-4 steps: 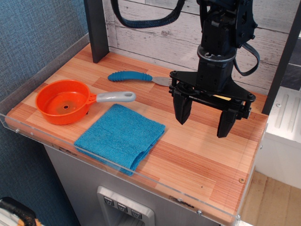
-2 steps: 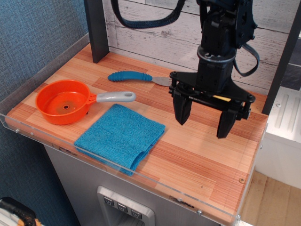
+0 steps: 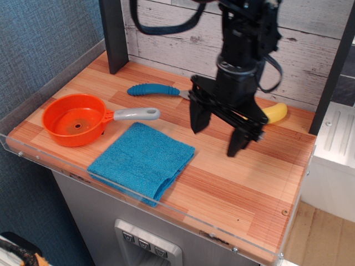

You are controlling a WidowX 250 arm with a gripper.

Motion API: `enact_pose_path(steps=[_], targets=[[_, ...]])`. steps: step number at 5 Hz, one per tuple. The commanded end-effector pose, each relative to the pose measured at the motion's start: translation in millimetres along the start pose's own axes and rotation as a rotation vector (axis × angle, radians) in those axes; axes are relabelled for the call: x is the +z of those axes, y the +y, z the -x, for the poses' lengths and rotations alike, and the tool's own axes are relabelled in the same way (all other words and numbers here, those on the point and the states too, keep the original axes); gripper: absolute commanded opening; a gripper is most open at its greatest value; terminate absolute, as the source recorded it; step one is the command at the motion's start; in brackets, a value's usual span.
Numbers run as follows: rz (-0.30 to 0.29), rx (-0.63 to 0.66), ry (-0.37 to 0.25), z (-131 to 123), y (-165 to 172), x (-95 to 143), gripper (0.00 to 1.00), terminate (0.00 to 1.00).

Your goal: Place the spatula next to the blue cloth

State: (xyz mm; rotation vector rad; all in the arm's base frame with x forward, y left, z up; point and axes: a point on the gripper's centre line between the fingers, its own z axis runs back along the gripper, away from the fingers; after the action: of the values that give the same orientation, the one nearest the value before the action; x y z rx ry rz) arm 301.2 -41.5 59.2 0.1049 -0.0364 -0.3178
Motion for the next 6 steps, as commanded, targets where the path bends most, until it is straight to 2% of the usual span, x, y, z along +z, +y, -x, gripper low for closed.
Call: enact_pose_path(steps=[1, 2, 3, 4, 6], targets=[[-0.027, -0.274, -0.032, -26.5, 60.8, 15.7, 1.00, 0.00], [-0.110, -0.439, -0.011, -38.0, 93.4, 10.1, 1.00, 0.00], [-0.092, -0.517, -0.020, -44.4, 115.5, 2.2, 1.00, 0.00], [-0.111, -0.548, -0.052, -47.4, 133.0, -3.9, 1.00, 0.00], [-0.053, -0.569, -0.126, -61.8, 154.7, -25.0, 1.00, 0.00]])
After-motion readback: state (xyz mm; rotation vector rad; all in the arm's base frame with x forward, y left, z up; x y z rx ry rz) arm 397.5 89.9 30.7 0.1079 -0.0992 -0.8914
